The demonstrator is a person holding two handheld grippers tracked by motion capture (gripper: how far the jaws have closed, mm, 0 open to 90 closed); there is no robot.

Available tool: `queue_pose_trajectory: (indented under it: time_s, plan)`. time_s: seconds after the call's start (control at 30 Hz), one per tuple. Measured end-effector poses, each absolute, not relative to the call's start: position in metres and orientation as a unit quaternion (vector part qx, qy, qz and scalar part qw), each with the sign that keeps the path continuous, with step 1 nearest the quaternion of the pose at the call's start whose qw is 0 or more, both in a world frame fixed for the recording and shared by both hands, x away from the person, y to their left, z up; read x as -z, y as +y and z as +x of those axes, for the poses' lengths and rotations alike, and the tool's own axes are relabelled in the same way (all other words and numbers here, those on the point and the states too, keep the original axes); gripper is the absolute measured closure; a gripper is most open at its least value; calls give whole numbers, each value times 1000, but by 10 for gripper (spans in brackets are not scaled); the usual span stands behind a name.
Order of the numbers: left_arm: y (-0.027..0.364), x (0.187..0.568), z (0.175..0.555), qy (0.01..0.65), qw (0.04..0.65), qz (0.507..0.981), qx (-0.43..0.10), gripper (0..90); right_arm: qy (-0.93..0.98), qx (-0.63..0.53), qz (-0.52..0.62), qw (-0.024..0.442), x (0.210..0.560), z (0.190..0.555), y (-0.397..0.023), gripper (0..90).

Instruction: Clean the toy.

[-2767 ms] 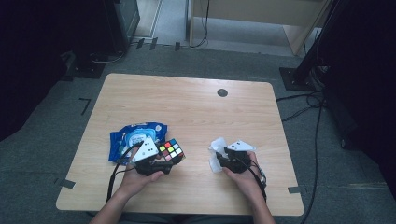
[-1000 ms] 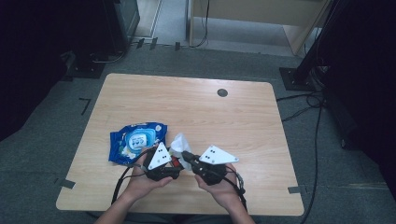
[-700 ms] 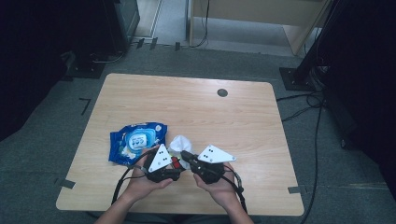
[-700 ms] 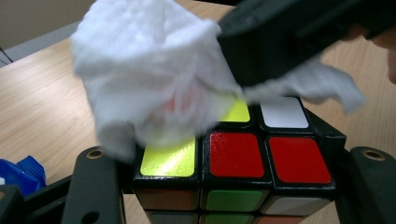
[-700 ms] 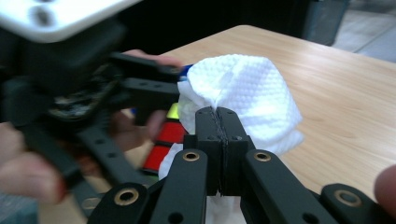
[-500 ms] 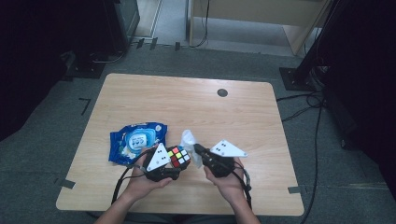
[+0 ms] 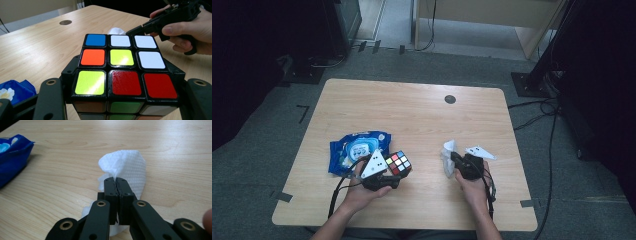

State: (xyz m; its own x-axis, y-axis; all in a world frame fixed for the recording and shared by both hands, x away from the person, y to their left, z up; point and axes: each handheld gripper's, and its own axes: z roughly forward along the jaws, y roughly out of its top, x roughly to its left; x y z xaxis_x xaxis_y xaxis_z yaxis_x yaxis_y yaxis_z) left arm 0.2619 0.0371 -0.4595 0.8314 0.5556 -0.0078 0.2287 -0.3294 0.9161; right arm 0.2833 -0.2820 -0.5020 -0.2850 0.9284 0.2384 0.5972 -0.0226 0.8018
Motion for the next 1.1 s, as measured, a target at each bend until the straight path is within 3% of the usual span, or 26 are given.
queue_pose_trajectory:
  time_s: [0.1, 0.2, 0.43, 0.53, 0.67, 1.1]
  plan:
    - [39, 458, 263, 251, 527, 798, -152, 343, 668, -444, 565, 192, 500, 283, -283, 706]
    - [42, 457, 265, 260, 531, 793, -149, 343, 661, -467, 554, 195, 492, 278, -281, 601]
    - [51, 449, 272, 299, 551, 768, -130, 343, 692, -557, 438, 136, 475, 258, -244, 486]
    - [53, 445, 272, 310, 554, 762, -129, 343, 724, -570, 373, 107, 475, 249, -216, 397]
    - [52, 441, 271, 320, 557, 756, -122, 343, 736, -578, 336, 111, 476, 239, -188, 305]
    - [37, 440, 265, 328, 553, 759, -105, 342, 733, -573, 293, 219, 476, 228, -160, 320]
